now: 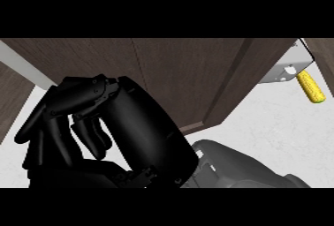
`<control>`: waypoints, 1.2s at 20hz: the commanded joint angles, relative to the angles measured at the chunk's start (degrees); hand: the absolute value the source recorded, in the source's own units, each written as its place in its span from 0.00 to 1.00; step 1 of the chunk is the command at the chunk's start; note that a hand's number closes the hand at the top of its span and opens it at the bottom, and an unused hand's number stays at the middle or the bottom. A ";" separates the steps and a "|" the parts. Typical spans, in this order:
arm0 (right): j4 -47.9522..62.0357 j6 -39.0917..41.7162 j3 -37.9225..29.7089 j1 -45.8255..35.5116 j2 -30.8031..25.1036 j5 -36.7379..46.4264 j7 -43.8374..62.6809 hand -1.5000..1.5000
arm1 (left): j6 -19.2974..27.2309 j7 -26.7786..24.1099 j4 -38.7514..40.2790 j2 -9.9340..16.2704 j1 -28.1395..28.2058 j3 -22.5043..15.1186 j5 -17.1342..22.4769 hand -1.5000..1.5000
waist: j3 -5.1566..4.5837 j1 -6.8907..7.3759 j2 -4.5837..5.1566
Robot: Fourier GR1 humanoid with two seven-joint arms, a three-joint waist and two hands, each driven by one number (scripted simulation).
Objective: Pick up the wine, place it into the cabinet and close the cabinet
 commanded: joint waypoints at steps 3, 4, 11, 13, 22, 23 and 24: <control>17.25 6.02 -7.49 -10.88 0.60 -8.07 -6.51 1.00 | -4.91 -1.44 0.24 -0.27 2.58 3.55 -0.72 0.00 | 0.08 0.12 0.09; 17.58 10.30 -9.24 -8.44 0.61 -9.00 -8.27 1.00 | -8.03 -1.52 3.89 -0.54 3.20 4.91 -0.27 0.00 | 0.08 -0.66 0.11; 26.32 29.81 -5.87 -11.84 0.62 -24.64 -1.79 1.00 | -7.18 0.46 2.61 -1.05 2.24 6.76 -1.51 0.00 | 0.01 1.47 0.42; 29.02 37.53 -5.19 -10.19 0.31 -26.95 -1.44 1.00 | -8.30 1.85 2.30 -0.69 2.82 7.36 -0.55 0.00 | 0.08 0.81 0.51; 45.96 48.43 -6.83 -14.46 0.62 -34.95 -5.53 1.00 | -9.41 4.68 2.85 -4.44 3.65 10.79 -1.78 0.00 | 0.11 -0.32 0.16; 46.81 49.93 -8.13 -16.40 0.62 -36.96 -3.51 1.00 | -13.34 3.33 8.03 -6.60 3.57 10.62 -3.91 0.00 | 0.01 -0.61 0.15; 49.03 51.07 -7.73 -16.36 0.62 -37.20 -5.87 1.00 | -8.62 6.11 4.17 -6.10 1.72 10.61 -2.40 0.00 | 0.08 -0.92 0.26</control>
